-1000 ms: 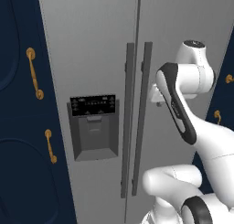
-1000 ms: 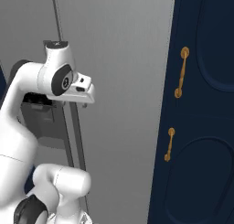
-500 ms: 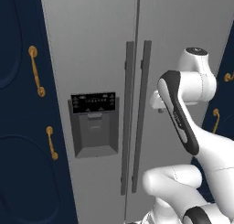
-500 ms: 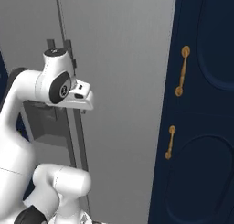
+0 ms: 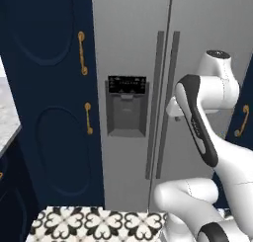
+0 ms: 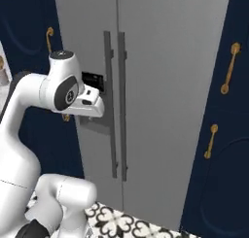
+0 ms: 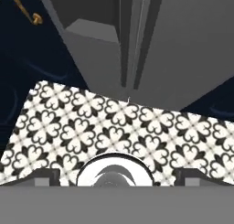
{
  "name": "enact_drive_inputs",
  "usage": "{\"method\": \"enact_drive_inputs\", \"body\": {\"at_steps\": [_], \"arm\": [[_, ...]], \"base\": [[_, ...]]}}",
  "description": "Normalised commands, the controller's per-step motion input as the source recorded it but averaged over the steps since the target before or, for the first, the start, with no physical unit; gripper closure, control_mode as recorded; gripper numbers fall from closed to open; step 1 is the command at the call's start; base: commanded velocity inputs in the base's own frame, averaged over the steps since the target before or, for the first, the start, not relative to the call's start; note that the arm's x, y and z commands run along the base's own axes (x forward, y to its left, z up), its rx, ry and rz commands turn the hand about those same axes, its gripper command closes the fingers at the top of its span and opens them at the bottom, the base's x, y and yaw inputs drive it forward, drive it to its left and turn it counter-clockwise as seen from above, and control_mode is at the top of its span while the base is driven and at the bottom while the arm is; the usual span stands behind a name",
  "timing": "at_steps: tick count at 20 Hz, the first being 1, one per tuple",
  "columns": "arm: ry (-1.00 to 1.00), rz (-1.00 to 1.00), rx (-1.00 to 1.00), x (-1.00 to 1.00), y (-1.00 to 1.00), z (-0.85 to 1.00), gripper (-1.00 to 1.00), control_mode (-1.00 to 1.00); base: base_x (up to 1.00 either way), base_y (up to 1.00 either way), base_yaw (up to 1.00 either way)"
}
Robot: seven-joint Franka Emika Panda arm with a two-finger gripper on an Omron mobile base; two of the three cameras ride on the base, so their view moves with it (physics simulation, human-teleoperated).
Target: Grab a lemon wedge from the fridge and one ice cube from the ice bowl, and put them in the glass of lemonade.
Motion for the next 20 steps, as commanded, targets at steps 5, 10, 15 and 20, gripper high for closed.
{"method": "enact_drive_inputs", "body": {"at_steps": [5, 10, 15, 20], "arm": [[0.00, 0.00, 0.00, 0.00, 0.00, 0.00, -1.00, 1.00], [0.00, 0.00, 0.00, 0.00, 0.00, 0.00, -1.00, 1.00], [0.00, 0.00, 0.00, 0.00, 0.00, 0.00, -1.00, 1.00], [0.00, 0.00, 0.00, 0.00, 0.00, 0.00, -1.00, 1.00]], "base": [[0.24, 0.53, 0.67], [0.52, 0.67, 0.65], [0.67, 0.66, 0.58], [0.86, 0.26, 0.46]]}}
